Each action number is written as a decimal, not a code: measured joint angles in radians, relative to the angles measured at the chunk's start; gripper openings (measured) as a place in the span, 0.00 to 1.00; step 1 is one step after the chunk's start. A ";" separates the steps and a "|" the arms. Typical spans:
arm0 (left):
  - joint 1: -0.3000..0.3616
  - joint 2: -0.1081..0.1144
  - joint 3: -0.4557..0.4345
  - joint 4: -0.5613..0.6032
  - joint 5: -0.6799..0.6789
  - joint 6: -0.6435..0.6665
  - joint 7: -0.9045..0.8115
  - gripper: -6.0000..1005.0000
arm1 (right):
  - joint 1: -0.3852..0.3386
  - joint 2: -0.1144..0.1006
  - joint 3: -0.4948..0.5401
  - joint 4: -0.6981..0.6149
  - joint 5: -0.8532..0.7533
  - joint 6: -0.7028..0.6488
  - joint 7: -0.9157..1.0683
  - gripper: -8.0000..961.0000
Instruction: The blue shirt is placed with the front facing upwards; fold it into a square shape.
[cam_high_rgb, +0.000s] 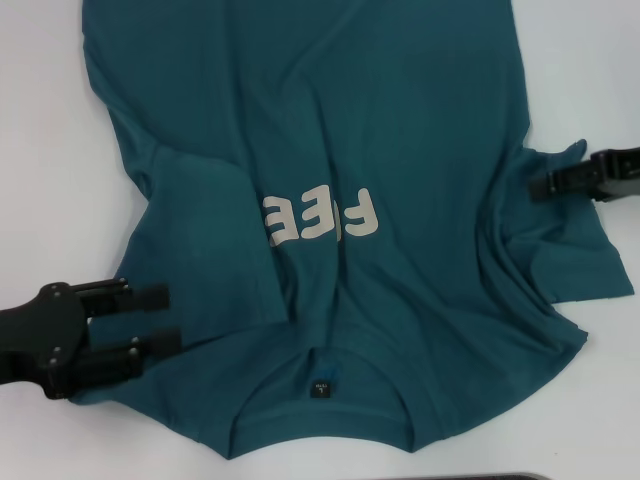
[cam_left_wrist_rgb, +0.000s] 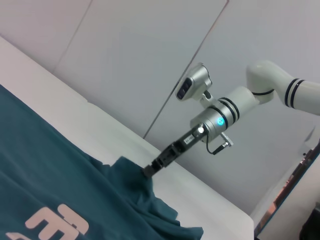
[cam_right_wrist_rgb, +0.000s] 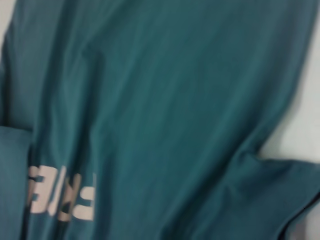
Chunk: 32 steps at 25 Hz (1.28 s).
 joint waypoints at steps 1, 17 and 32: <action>0.000 0.000 0.000 0.000 -0.003 0.000 0.000 0.65 | 0.000 0.000 0.000 -0.001 -0.011 0.001 0.000 0.82; -0.001 0.000 -0.001 -0.001 -0.011 0.000 -0.003 0.65 | 0.008 0.005 -0.075 -0.006 -0.047 0.000 -0.004 0.82; -0.001 0.000 -0.001 -0.001 -0.019 0.000 -0.003 0.65 | 0.007 -0.005 -0.080 -0.005 -0.049 -0.044 -0.006 0.82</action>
